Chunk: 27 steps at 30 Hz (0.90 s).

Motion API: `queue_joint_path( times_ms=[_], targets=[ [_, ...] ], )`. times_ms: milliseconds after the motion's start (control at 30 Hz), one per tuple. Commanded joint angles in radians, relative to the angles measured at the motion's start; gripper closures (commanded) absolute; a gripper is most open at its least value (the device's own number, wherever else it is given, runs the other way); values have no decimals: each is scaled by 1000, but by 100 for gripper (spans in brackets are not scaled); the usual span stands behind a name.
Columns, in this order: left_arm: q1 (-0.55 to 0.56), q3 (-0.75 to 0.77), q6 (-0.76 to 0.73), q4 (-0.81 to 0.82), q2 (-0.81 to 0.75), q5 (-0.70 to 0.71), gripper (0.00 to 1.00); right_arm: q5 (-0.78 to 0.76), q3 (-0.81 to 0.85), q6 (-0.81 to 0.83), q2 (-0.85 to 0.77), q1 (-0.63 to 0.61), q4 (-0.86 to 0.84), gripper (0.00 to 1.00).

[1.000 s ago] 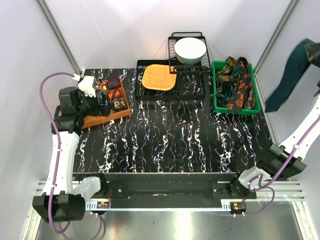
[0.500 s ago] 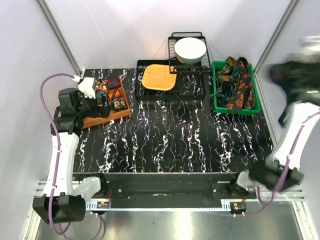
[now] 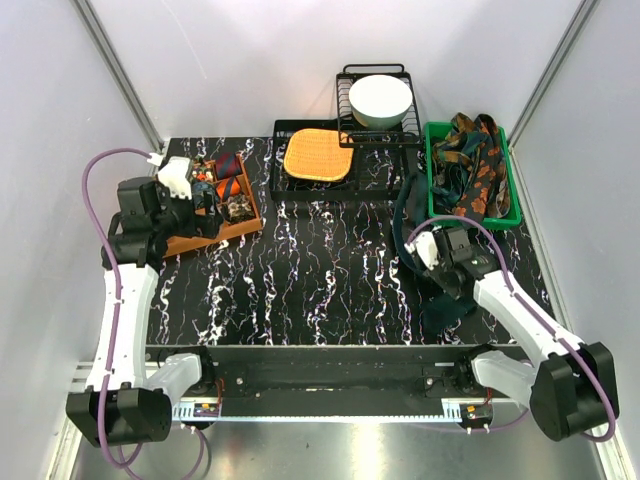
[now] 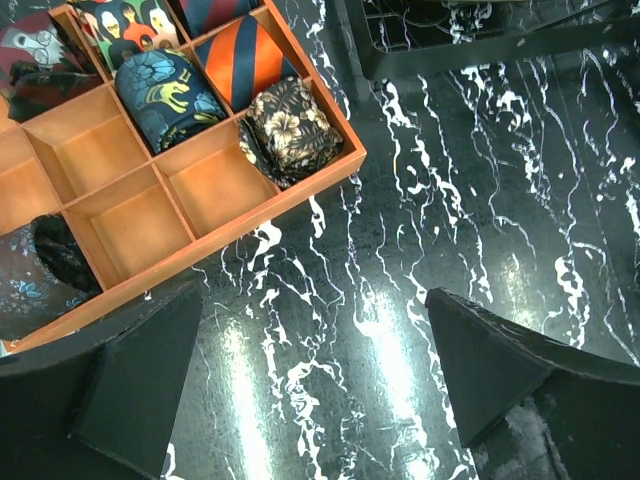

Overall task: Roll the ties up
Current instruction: Place the tie at the corner of the board.

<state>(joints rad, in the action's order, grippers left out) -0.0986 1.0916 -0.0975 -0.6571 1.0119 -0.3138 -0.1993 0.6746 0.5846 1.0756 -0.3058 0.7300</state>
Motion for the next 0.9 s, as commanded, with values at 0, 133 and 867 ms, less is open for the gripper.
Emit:
queue_joint_path(
  times_ms=[0,133,867],
  targets=[
    [-4,-30,-103,10,4,-114,1,-134,37,37,20,-3,-136,100],
    [3,-71,-206,1,-25,-218,2,-118,-19,73,-22,-3,-150,100],
    [31,-79,-206,40,-7,-252,1,182,531,-397,302,68,-235,20]
  ],
)
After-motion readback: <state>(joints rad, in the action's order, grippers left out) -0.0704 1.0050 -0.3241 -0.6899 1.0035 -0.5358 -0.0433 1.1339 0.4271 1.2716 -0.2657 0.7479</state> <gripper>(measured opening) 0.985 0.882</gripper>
